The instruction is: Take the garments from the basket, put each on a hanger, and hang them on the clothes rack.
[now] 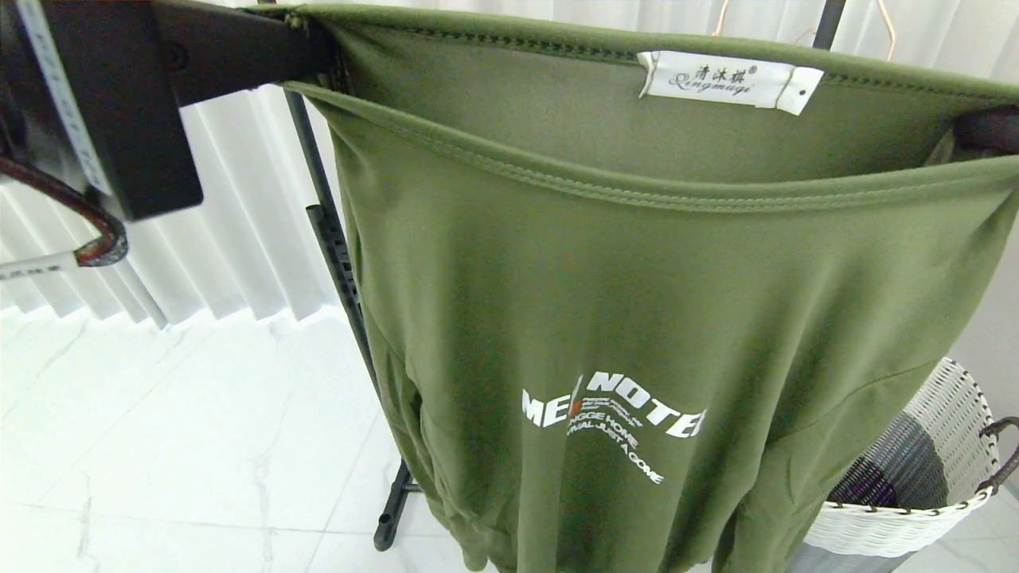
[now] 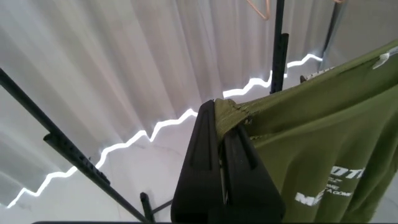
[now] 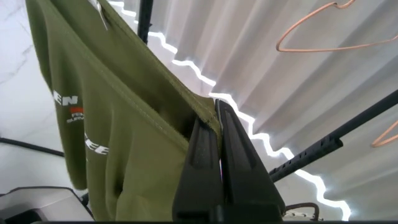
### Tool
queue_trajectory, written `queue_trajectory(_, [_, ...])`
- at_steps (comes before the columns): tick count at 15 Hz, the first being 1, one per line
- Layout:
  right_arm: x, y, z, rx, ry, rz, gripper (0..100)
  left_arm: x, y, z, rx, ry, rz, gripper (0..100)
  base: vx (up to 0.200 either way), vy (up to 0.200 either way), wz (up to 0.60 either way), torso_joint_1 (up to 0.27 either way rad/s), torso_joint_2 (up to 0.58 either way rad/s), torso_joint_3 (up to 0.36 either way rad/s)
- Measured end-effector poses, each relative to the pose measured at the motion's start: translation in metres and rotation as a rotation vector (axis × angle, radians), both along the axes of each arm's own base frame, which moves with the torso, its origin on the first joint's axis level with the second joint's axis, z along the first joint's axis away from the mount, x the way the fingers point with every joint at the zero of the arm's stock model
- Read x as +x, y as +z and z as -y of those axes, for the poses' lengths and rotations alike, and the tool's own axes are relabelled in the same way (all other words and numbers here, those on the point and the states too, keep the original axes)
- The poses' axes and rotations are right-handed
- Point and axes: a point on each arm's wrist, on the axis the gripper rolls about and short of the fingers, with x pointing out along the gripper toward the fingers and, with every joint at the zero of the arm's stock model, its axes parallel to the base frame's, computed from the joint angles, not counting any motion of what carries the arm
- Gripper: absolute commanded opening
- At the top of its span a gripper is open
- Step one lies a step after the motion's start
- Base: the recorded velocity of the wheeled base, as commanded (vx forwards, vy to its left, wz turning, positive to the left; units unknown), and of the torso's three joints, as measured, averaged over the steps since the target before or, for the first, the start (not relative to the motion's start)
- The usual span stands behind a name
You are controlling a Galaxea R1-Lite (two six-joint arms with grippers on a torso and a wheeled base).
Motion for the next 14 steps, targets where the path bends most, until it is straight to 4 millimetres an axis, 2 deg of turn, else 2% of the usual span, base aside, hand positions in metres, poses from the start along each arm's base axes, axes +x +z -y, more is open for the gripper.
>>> queue_trajectory(8, [0.0,-0.002,0.001,-0.006,-0.004,-0.008,0,-0.002,0.001,0.001,0.015,-0.015,0.013,0,0.0,0.0,0.0,0.0,0.0,0.0])
queue_trajectory(9, [0.0,-0.002,0.001,-0.007,-0.006,-0.009,100,-0.002,0.001,0.001,0.015,-0.015,0.013,0,0.0,0.0,0.0,0.0,0.0,0.0])
queue_trajectory(14, [-0.001,-0.015,0.002,-0.033,-0.005,-0.029,100,0.001,0.0,-0.001,0.015,0.039,0.009,0,0.0,0.0,0.0,0.0,0.0,0.0])
